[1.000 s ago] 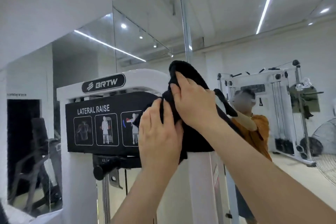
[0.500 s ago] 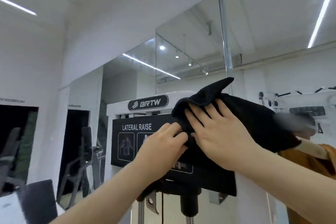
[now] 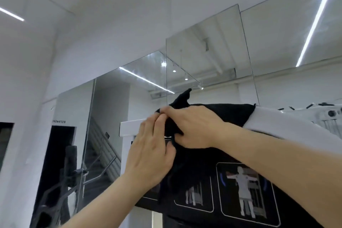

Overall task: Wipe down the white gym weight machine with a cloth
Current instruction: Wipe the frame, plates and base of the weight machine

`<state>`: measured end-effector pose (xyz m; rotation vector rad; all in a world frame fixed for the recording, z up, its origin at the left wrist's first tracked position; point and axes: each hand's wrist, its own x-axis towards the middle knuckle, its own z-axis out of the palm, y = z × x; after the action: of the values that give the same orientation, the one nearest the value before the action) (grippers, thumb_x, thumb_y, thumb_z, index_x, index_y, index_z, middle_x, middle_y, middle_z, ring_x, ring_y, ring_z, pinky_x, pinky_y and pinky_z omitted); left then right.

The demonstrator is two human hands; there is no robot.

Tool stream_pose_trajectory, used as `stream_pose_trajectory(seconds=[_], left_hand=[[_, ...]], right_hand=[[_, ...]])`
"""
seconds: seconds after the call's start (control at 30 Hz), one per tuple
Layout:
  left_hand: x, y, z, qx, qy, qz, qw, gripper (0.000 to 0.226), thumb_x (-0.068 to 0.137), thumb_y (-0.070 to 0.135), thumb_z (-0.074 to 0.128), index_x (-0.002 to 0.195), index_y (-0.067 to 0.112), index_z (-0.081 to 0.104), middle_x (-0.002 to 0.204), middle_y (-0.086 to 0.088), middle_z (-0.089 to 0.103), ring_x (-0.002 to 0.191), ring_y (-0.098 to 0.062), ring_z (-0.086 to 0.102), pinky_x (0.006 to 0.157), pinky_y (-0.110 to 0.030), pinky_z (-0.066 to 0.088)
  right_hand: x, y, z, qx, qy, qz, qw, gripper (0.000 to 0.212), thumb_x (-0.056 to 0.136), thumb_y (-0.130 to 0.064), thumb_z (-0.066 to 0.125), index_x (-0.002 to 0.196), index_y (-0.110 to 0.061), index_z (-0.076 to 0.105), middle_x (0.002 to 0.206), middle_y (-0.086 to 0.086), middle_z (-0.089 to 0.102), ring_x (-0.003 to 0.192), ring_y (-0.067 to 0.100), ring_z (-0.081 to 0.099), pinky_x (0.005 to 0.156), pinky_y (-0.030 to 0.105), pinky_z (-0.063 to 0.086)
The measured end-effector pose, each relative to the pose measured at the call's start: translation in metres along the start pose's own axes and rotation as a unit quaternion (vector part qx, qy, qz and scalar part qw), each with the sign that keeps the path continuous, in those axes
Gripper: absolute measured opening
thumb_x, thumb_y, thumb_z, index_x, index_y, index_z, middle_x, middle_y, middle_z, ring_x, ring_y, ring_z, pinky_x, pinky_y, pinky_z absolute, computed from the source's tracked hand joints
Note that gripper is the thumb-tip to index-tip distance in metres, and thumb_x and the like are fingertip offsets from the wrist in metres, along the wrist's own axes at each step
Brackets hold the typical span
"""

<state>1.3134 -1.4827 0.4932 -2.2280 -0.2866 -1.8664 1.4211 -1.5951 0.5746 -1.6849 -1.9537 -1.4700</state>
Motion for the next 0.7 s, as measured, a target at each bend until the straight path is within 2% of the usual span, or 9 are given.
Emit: stream_pose_trajectory(seconds=[0.07,0.17,0.23,0.3,0.37,0.43,0.5,0.6,0.7], left_hand=[[0.01,0.0,0.007,-0.02,-0.015,0.018,1.0,0.074,0.084,0.032,0.054,0.15,0.022,0.019,0.152,0.007,0.023,0.137,-0.006,0.024,0.106,-0.022,0.03],[0.022,0.004,0.02,-0.01,-0.07,0.073,0.995,0.07,0.087,0.048,0.036,0.152,0.026,0.019,0.153,0.008,0.027,0.139,-0.01,0.028,0.116,-0.029,0.025],[0.039,0.0,0.023,0.012,-0.101,0.114,0.988,0.068,0.088,0.057,0.025,0.15,0.03,0.023,0.146,0.009,0.039,0.131,-0.011,0.038,0.11,-0.032,0.033],[0.065,-0.005,0.023,-0.022,-0.151,0.108,0.982,0.06,0.09,0.059,0.015,0.144,0.037,0.035,0.136,0.012,0.052,0.12,-0.011,0.049,0.097,-0.031,0.041],[0.092,-0.01,0.027,-0.049,-0.206,0.068,0.975,0.05,0.095,0.051,0.016,0.111,0.034,0.06,0.107,0.006,0.067,0.097,-0.018,0.059,0.079,-0.032,0.044],[0.115,-0.012,0.033,-0.081,-0.265,-0.006,0.961,0.045,0.098,0.042,0.025,0.075,0.018,0.055,0.082,-0.003,0.062,0.08,-0.025,0.056,0.072,-0.037,0.043],[0.13,-0.017,0.042,-0.105,-0.321,-0.045,0.94,0.04,0.099,0.034,0.032,0.071,0.014,0.052,0.084,-0.008,0.059,0.079,-0.026,0.053,0.076,-0.04,0.042],[0.14,-0.022,0.04,-0.163,-0.412,-0.08,0.893,0.035,0.1,0.031,0.037,0.099,0.008,0.063,0.1,-0.008,0.064,0.088,-0.025,0.058,0.084,-0.037,0.046],[0.136,-0.013,0.038,-0.181,-0.416,-0.066,0.889,0.042,0.102,0.038,0.032,0.097,0.011,0.064,0.101,-0.007,0.067,0.089,-0.026,0.06,0.088,-0.04,0.048]], right_hand=[[0.017,0.0,-0.005,0.066,0.0,0.052,0.996,0.055,0.076,-0.025,0.062,0.124,-0.024,0.037,0.082,-0.009,0.059,0.066,0.013,0.056,0.059,0.033,0.047],[0.014,0.013,-0.013,0.002,-0.079,0.09,0.993,0.043,0.081,-0.039,0.058,0.118,-0.021,0.046,0.095,-0.003,0.063,0.086,0.019,0.061,0.066,0.032,0.047],[-0.006,0.031,-0.026,-0.08,-0.138,0.137,0.978,0.054,0.082,-0.063,0.049,0.125,-0.029,0.046,0.103,-0.005,0.064,0.09,0.019,0.06,0.067,0.032,0.041],[-0.022,0.047,-0.048,-0.057,-0.226,0.236,0.944,0.065,0.077,-0.08,0.043,0.123,-0.035,0.053,0.107,-0.009,0.065,0.091,0.014,0.058,0.072,0.032,0.042],[-0.016,0.056,-0.06,0.018,-0.314,0.292,0.903,0.072,0.07,-0.087,0.045,0.115,-0.032,0.06,0.107,-0.011,0.066,0.093,0.01,0.06,0.082,0.031,0.047],[0.007,0.054,-0.051,0.042,-0.364,0.292,0.884,0.073,0.066,-0.087,0.049,0.105,-0.027,0.066,0.1,-0.009,0.068,0.09,0.011,0.064,0.087,0.033,0.049],[0.034,0.042,-0.03,0.051,-0.366,0.267,0.89,0.062,0.07,-0.081,0.055,0.093,-0.025,0.067,0.093,-0.006,0.067,0.085,0.013,0.063,0.084,0.033,0.048],[0.047,0.028,-0.011,0.068,-0.311,0.252,0.914,0.049,0.071,-0.074,0.064,0.091,-0.028,0.066,0.094,-0.004,0.066,0.09,0.019,0.063,0.083,0.037,0.051],[0.013,0.029,-0.018,-0.107,-0.183,0.218,0.953,0.059,0.063,-0.086,0.056,0.087,-0.031,0.058,0.082,-0.012,0.06,0.078,0.016,0.058,0.056,0.03,0.037]])
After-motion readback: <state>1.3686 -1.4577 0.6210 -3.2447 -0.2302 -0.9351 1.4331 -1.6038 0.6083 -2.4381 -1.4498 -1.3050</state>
